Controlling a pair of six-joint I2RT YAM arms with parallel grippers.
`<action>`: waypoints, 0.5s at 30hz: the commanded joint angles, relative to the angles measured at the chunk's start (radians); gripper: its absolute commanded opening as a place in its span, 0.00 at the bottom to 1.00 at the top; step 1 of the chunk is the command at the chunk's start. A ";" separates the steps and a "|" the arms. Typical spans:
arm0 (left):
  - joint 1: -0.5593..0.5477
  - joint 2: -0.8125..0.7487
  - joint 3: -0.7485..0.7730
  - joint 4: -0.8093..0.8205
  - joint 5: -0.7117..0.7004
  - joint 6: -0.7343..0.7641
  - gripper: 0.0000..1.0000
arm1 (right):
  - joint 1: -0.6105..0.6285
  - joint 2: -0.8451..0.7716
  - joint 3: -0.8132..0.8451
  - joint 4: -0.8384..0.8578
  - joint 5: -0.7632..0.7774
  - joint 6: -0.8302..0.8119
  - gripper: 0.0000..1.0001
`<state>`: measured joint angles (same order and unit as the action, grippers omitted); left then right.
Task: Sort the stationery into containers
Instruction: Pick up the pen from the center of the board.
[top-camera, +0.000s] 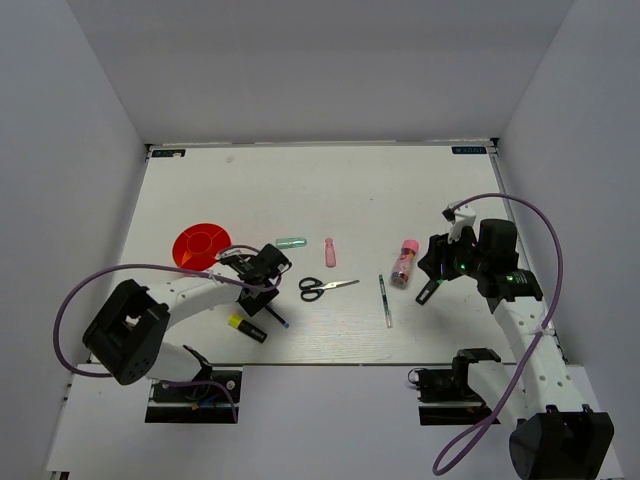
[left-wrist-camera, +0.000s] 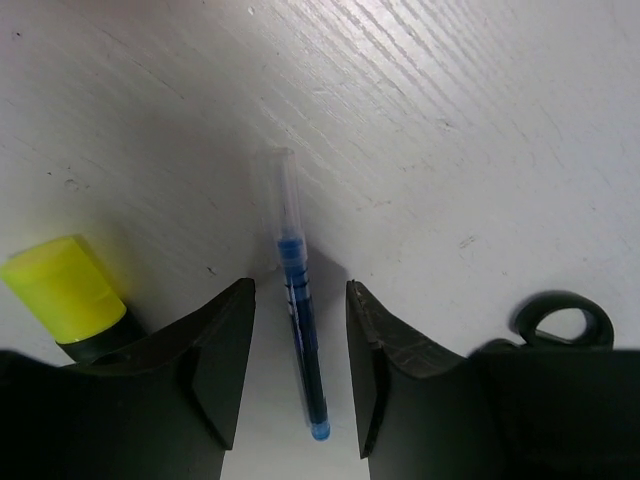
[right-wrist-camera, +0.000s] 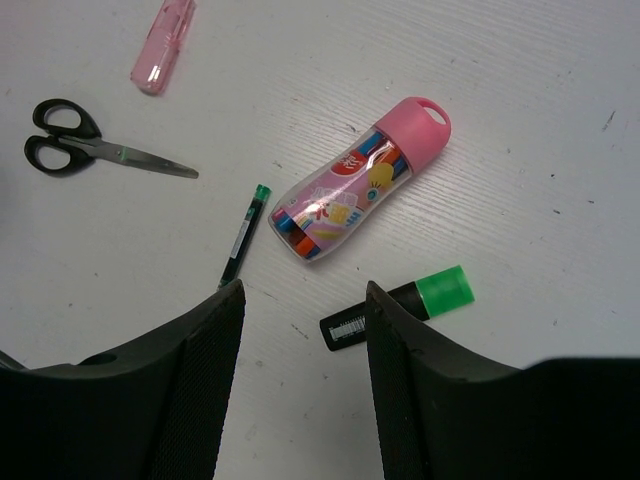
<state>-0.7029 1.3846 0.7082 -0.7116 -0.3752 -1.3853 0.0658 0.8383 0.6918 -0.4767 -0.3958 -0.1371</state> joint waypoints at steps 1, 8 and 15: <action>0.006 0.025 0.039 -0.008 0.004 -0.032 0.52 | 0.002 -0.019 0.045 -0.008 0.006 0.005 0.55; 0.011 0.086 0.071 -0.049 0.013 -0.017 0.47 | 0.000 -0.018 0.046 -0.010 0.006 0.007 0.55; 0.002 0.148 0.083 -0.078 0.036 0.000 0.44 | 0.003 -0.031 0.046 -0.007 0.011 0.010 0.55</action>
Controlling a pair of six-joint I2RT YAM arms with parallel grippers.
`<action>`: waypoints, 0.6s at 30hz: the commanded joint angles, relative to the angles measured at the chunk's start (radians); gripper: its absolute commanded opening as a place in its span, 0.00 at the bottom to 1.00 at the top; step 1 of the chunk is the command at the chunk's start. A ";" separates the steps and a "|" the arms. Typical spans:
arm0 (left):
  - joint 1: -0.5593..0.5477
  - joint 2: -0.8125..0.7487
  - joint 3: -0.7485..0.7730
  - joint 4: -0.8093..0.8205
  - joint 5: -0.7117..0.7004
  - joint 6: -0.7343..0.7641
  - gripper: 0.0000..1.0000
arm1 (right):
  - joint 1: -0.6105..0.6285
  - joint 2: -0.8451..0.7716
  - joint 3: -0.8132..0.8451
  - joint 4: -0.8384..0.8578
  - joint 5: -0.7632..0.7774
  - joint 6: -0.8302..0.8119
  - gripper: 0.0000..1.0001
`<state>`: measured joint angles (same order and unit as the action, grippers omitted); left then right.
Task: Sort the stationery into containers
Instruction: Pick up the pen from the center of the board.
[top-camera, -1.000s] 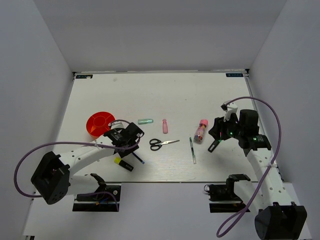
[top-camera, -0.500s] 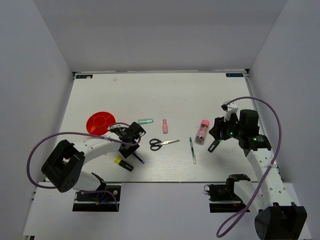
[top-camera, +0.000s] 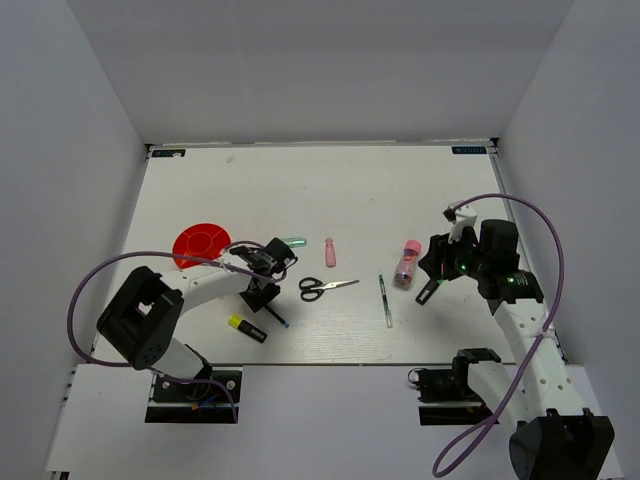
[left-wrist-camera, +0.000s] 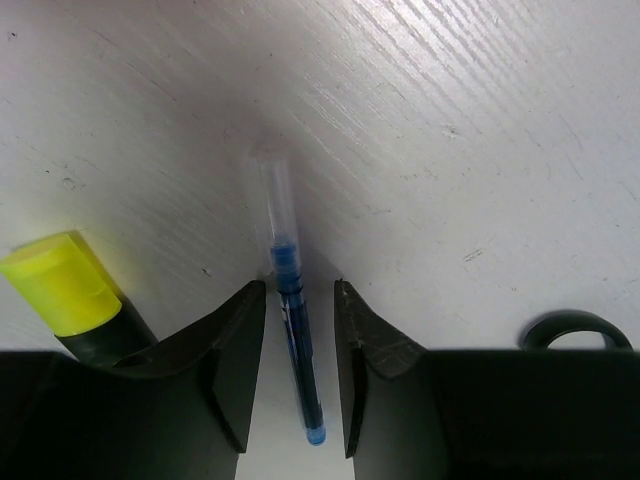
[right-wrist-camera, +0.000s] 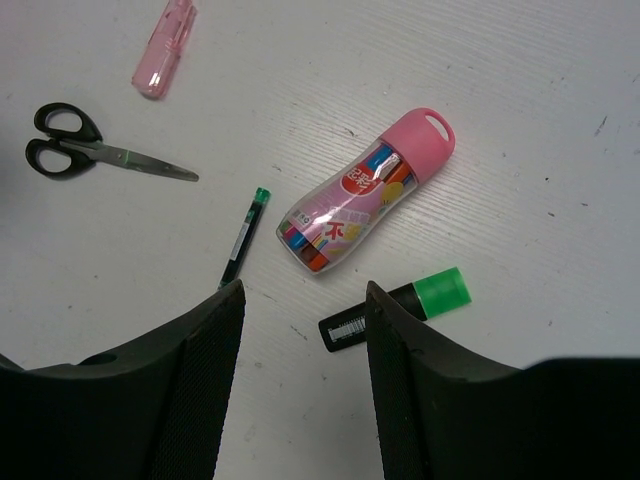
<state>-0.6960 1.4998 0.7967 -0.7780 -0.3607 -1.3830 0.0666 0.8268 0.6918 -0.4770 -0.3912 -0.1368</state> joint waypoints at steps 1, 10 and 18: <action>-0.005 0.036 0.004 -0.021 0.022 -0.001 0.44 | -0.001 -0.018 0.046 -0.006 0.006 0.008 0.55; -0.020 0.122 0.025 -0.030 0.052 0.027 0.37 | 0.001 -0.034 0.046 -0.006 0.006 0.011 0.55; -0.049 0.183 0.052 -0.012 0.080 0.042 0.16 | -0.001 -0.046 0.046 -0.009 0.011 0.012 0.55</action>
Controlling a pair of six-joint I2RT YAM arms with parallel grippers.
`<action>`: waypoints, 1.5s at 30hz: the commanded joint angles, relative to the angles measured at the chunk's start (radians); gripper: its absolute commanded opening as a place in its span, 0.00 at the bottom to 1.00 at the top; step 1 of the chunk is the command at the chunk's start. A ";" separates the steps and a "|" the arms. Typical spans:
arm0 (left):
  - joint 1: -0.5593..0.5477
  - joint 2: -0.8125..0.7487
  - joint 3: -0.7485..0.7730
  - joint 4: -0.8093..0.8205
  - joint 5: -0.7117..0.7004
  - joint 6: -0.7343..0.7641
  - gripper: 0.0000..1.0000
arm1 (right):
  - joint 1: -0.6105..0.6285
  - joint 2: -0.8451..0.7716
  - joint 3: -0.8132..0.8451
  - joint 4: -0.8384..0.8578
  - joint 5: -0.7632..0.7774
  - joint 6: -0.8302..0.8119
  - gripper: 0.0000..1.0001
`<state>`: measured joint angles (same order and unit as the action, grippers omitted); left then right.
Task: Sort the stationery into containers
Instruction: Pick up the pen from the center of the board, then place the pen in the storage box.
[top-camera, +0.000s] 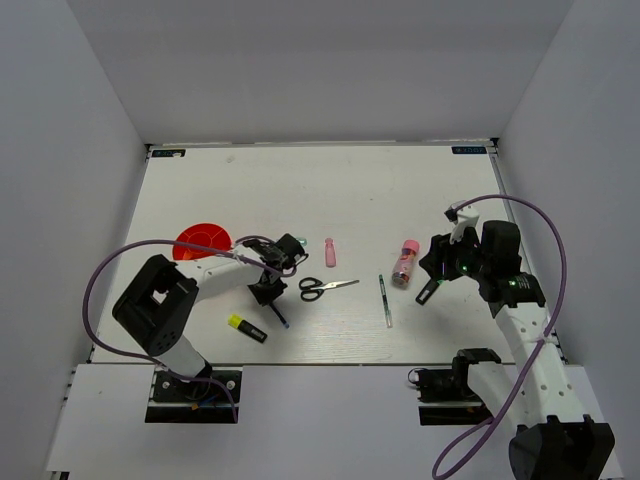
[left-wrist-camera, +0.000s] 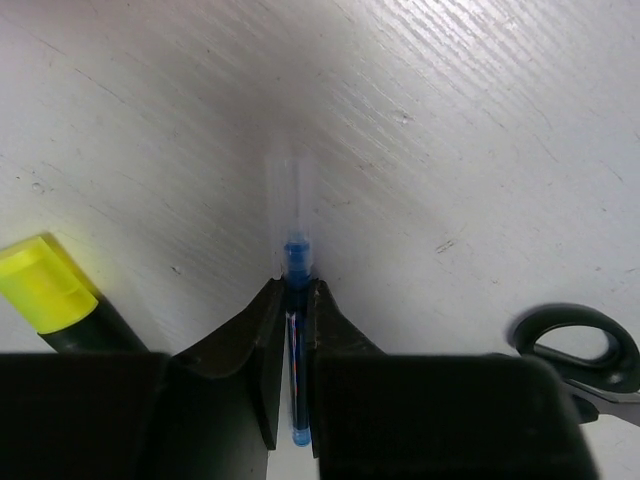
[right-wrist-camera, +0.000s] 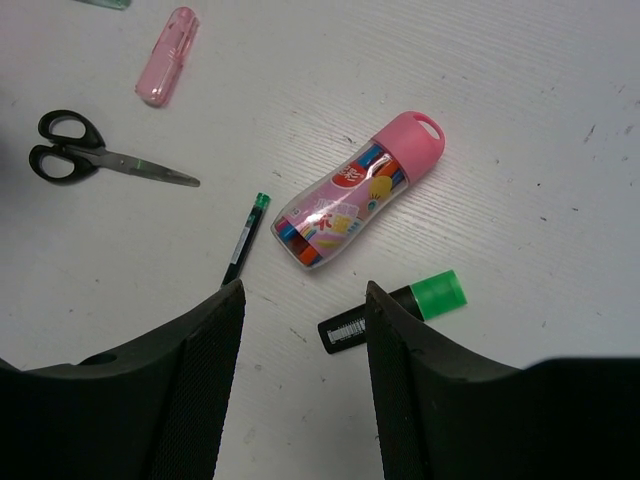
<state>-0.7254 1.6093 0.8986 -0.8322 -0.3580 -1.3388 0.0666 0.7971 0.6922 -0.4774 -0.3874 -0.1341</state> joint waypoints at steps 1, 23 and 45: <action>-0.020 0.069 -0.049 0.047 0.077 0.007 0.11 | -0.001 -0.016 0.046 -0.003 0.007 0.008 0.55; -0.022 -0.422 0.224 -0.191 -0.533 0.601 0.00 | 0.002 -0.015 0.030 0.006 -0.037 0.001 0.08; 0.406 -0.638 -0.050 0.479 -0.679 1.020 0.00 | 0.004 -0.085 -0.089 0.158 -0.272 -0.082 0.32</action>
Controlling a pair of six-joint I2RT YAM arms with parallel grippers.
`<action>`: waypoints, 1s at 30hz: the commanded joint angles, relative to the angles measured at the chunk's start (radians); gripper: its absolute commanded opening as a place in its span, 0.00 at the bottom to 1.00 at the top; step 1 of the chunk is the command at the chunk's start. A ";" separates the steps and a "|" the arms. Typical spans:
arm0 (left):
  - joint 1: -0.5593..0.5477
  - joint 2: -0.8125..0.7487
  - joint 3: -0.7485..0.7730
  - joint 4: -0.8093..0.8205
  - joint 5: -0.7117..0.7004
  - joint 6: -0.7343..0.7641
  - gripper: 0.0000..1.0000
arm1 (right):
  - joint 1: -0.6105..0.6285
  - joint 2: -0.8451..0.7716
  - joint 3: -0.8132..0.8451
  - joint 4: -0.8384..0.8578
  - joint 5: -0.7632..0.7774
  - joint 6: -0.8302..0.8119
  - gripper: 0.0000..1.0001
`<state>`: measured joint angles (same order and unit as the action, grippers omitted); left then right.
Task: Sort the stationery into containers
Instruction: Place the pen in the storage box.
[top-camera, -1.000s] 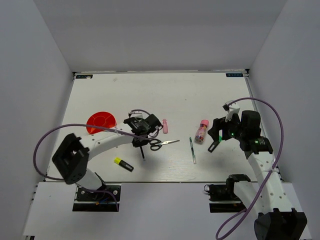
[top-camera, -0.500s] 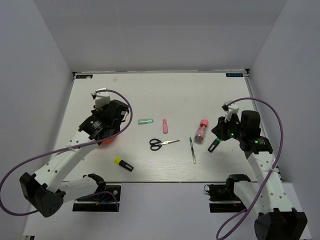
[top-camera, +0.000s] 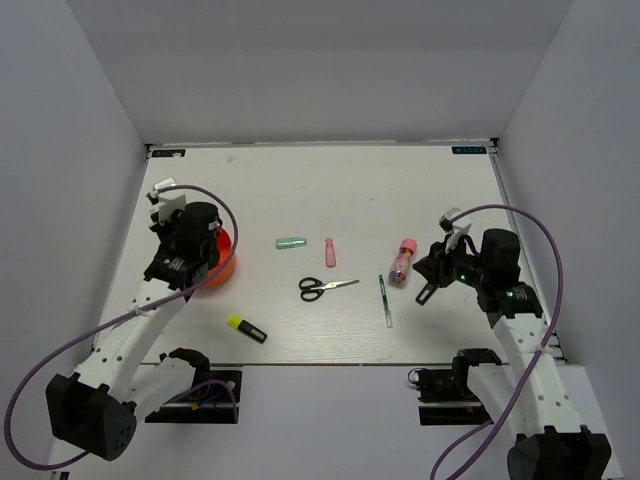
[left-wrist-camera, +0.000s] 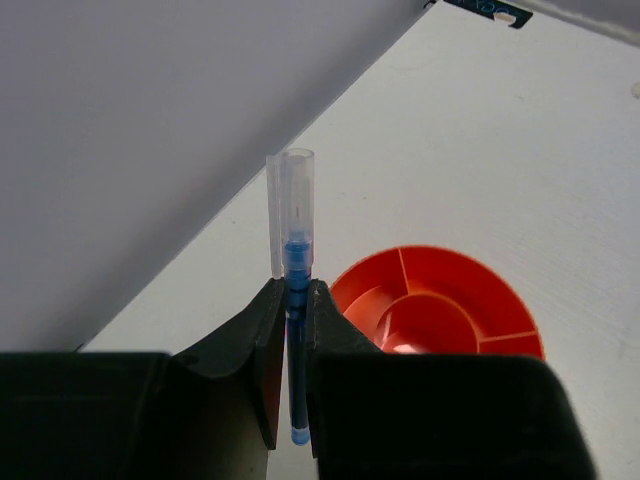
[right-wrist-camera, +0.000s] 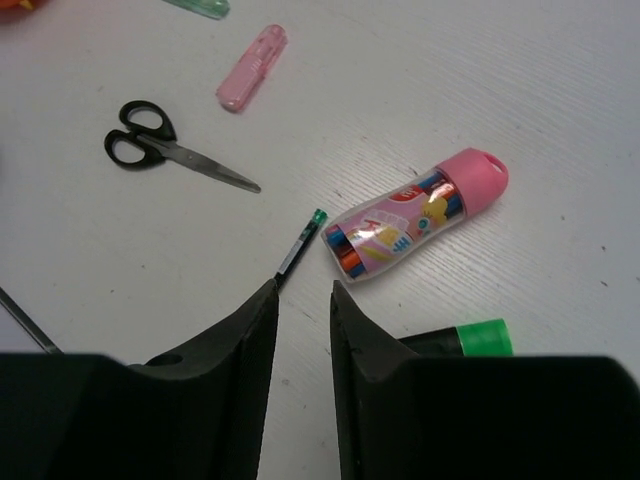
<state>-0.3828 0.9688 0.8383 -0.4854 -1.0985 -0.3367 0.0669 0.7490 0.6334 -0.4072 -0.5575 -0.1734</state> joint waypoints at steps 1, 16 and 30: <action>0.080 0.010 0.016 0.136 0.092 0.010 0.00 | 0.008 -0.054 -0.066 0.115 -0.126 -0.051 0.32; 0.289 0.142 -0.074 0.349 0.305 0.042 0.00 | 0.004 -0.040 -0.069 0.093 -0.272 -0.153 0.40; 0.291 0.180 -0.160 0.565 0.345 0.145 0.00 | 0.005 -0.031 -0.051 0.061 -0.298 -0.167 0.40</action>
<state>-0.0944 1.1549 0.7094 0.0059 -0.7815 -0.2192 0.0677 0.7181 0.5442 -0.3447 -0.8246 -0.3244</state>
